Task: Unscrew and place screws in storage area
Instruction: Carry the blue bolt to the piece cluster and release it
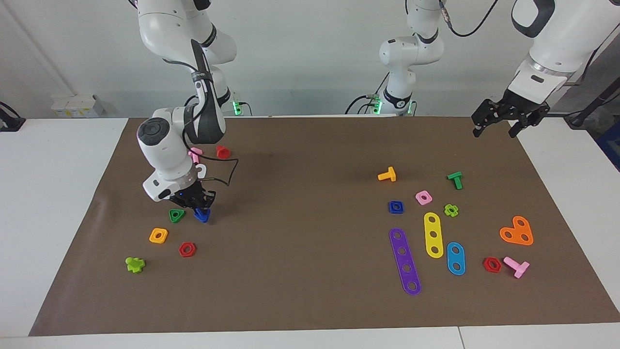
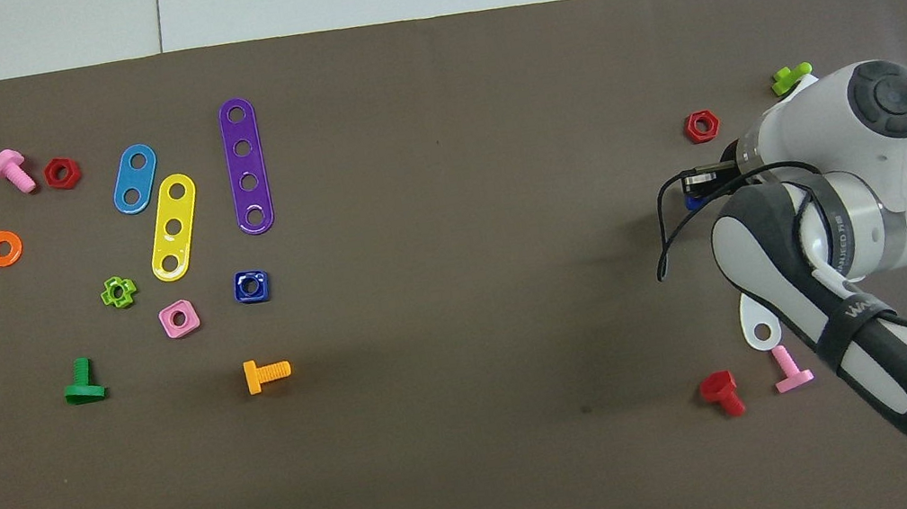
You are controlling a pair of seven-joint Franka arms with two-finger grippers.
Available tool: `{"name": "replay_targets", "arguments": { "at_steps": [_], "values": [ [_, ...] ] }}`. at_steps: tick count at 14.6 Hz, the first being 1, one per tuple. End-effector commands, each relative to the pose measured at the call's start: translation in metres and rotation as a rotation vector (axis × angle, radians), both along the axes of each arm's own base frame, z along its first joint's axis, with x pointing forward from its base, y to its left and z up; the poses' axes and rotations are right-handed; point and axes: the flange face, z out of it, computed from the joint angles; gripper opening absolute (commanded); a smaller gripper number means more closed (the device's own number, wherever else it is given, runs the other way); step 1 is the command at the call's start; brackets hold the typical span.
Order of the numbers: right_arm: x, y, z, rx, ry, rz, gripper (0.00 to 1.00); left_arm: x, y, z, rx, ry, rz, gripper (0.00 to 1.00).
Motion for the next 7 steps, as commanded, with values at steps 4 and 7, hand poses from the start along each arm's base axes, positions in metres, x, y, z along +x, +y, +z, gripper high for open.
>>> {"name": "replay_targets", "arguments": {
  "at_steps": [4,7],
  "values": [
    [-0.005,-0.015,-0.022,0.015,-0.016,-0.021,0.51,0.017,-0.001,-0.002,0.006,-0.013,-0.015,1.00],
    [0.006,-0.010,-0.008,0.016,-0.059,-0.020,1.00,0.014,-0.003,-0.004,0.006,-0.008,-0.020,1.00]
  ]
}}
